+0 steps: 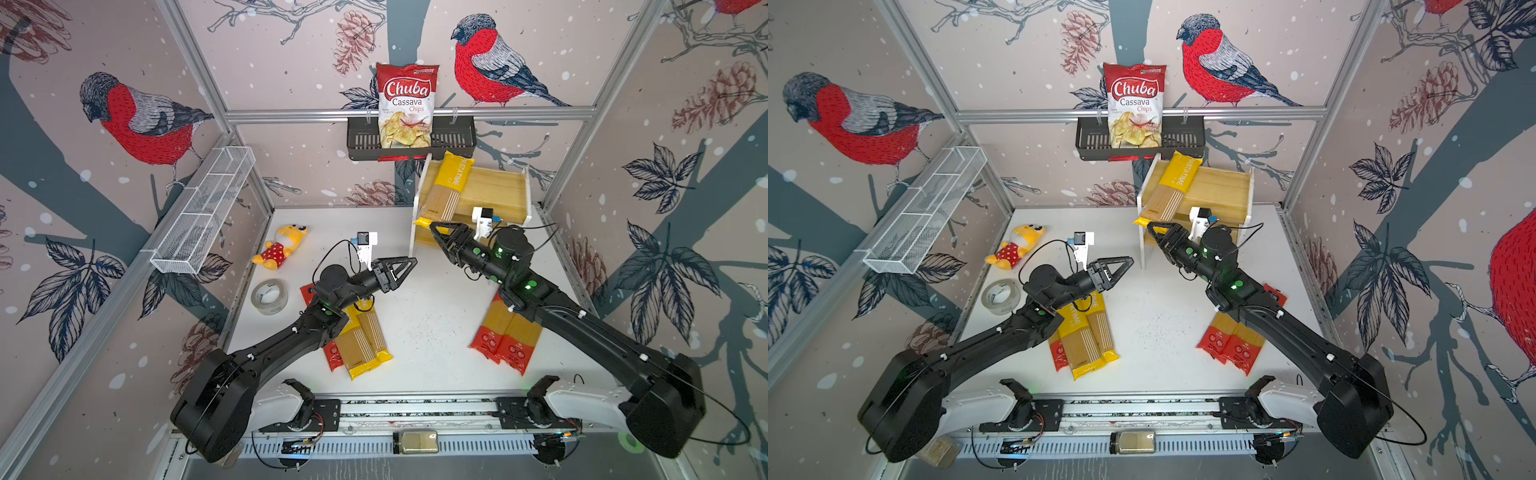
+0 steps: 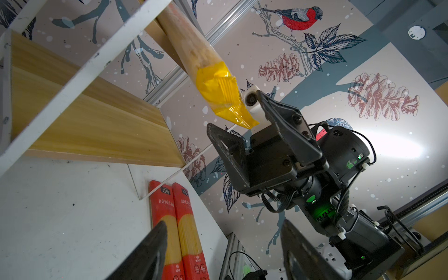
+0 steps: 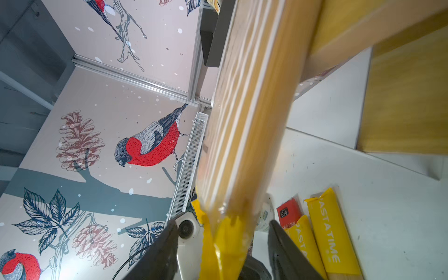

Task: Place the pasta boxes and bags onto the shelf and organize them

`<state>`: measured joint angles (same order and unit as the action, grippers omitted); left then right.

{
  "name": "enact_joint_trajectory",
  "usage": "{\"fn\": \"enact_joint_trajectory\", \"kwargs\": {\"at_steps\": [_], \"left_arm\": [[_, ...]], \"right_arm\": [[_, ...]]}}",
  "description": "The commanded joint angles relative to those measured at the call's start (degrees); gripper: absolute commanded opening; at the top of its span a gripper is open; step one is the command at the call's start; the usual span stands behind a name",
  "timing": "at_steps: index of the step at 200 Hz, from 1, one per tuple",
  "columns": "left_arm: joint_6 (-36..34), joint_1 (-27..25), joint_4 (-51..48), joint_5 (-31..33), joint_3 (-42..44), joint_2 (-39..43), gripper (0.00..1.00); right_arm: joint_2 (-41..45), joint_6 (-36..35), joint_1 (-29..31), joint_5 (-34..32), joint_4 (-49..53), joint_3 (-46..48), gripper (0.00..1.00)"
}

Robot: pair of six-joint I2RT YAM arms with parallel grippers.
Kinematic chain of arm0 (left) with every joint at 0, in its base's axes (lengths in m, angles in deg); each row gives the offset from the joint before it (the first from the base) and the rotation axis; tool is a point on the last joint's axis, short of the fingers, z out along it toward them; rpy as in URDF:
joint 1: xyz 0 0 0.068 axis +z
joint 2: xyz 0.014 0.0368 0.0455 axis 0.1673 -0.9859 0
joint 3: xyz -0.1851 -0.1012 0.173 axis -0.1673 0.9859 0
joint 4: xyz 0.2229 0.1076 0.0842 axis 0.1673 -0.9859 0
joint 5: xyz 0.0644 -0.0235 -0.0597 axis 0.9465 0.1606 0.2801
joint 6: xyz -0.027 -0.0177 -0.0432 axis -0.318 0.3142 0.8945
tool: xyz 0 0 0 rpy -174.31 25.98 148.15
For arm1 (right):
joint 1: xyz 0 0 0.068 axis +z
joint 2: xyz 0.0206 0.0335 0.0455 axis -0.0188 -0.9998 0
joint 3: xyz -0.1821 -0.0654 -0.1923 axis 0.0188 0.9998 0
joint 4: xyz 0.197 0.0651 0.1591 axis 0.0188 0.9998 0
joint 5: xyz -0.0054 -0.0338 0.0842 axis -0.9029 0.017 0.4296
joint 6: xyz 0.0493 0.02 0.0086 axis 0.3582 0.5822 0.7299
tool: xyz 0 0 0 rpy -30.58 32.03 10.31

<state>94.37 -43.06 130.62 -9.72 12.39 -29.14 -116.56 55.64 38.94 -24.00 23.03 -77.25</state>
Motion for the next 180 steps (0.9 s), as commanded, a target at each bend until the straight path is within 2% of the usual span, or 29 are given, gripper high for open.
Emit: {"fn": "enact_joint_trajectory", "kwargs": {"at_steps": [1,39,67,95,136,180], "left_arm": [[-0.55,-0.16,3.23,0.65,0.11,0.15,0.73],[-1.04,-0.30,2.45,1.26,0.82,0.93,0.72],[-1.39,-0.28,2.09,1.29,1.11,1.28,0.73],[-2.04,-0.32,1.34,1.53,1.43,1.96,0.73],[-1.92,-0.32,1.91,1.48,1.76,1.61,0.73],[-1.66,-0.32,2.47,1.51,2.07,1.38,0.73]], "right_arm": [[-0.45,-1.62,0.15,-3.20,-0.67,-1.16,0.58],[-1.74,-3.25,-1.34,-3.49,-0.03,-3.45,0.50],[-3.63,-6.66,-2.05,-2.06,2.14,-5.23,0.29],[-3.34,-12.12,-3.87,-0.50,7.76,-8.14,0.17],[-4.28,-13.98,-7.69,7.69,10.03,-10.08,0.11],[-5.06,-9.34,-8.40,5.96,5.77,-8.59,0.12]]}}
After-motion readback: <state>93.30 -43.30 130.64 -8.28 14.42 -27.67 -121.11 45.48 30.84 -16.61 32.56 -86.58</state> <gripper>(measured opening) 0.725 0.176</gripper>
